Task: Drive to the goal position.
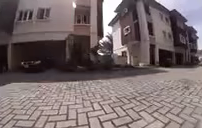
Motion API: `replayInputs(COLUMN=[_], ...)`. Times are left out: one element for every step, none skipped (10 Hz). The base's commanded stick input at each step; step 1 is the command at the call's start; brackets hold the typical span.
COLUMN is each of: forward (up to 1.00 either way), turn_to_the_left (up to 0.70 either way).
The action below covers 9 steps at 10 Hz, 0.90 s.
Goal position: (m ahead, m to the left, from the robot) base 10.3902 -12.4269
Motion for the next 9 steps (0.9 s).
replayInputs(forward=[0.0,0.0,0.0,0.0,0.0,0.0,0.0,0.0,0.0], turn_to_the_left=[-0.7,-0.7,-0.7,-0.7,-0.7,-0.7,-0.7,-0.7,-0.7])
